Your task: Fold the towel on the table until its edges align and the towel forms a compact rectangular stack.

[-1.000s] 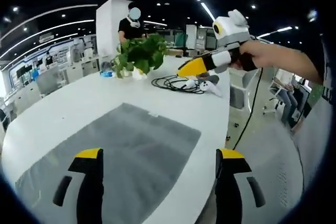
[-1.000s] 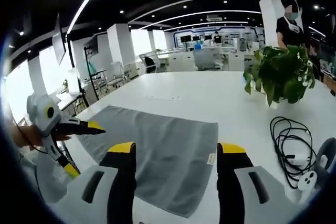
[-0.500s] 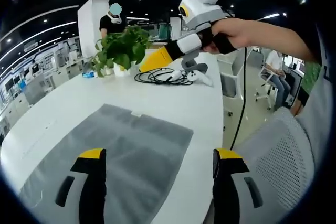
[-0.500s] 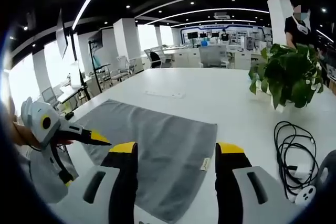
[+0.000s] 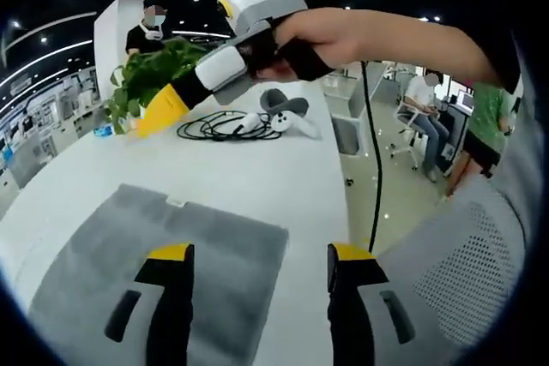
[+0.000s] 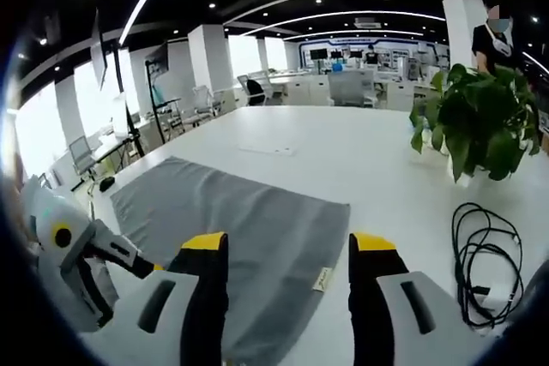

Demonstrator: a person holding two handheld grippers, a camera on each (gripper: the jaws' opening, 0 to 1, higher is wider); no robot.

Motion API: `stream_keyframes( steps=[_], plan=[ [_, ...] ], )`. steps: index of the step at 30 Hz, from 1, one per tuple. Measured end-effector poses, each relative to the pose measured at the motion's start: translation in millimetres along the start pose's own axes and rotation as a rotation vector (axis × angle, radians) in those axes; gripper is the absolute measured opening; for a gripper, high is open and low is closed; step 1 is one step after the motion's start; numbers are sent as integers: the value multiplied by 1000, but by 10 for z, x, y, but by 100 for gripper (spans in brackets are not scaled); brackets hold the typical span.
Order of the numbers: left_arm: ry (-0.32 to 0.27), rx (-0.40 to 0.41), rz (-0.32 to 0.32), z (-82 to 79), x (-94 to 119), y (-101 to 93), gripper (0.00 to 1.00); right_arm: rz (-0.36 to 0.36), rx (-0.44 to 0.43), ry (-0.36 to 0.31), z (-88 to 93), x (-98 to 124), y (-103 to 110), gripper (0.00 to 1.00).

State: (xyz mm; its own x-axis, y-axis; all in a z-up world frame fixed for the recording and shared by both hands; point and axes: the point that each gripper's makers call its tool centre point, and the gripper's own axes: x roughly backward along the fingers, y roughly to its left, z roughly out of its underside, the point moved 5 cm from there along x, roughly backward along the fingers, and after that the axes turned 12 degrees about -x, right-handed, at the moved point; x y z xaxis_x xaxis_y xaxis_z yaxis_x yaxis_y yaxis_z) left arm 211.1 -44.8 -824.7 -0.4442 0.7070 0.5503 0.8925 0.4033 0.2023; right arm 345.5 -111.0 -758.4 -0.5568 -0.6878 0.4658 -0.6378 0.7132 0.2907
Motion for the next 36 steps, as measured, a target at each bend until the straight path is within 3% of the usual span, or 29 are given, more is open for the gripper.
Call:
stream_keyframes(
  steps=[6,11,14,15,17,20,24,28,36],
  plan=[
    [1,-39,68,-4,-181,-67,60,5,9,3,-18,-121,-106,55],
    [-16,-63,69,-32,-315,-81,40,11,12,10,-36,-228,-177,55],
    [-14,-75,91,-40,-420,-114,40,34,46,12,-43,-294,-228,52],
    [-5,-94,97,-25,-466,-128,40,66,101,51,-12,-315,-273,51],
    [14,-122,99,10,-509,-148,40,65,125,71,8,-370,-279,51],
    [7,-130,138,45,-566,-212,36,65,102,77,22,-461,-307,50],
    [12,-144,144,86,-653,-198,28,64,103,101,45,-572,-344,48],
    [-19,-139,165,64,-714,-200,28,46,82,106,68,-710,-367,46],
    [-14,-126,204,127,-833,-257,24,27,79,143,96,-935,-418,43]
  ],
)
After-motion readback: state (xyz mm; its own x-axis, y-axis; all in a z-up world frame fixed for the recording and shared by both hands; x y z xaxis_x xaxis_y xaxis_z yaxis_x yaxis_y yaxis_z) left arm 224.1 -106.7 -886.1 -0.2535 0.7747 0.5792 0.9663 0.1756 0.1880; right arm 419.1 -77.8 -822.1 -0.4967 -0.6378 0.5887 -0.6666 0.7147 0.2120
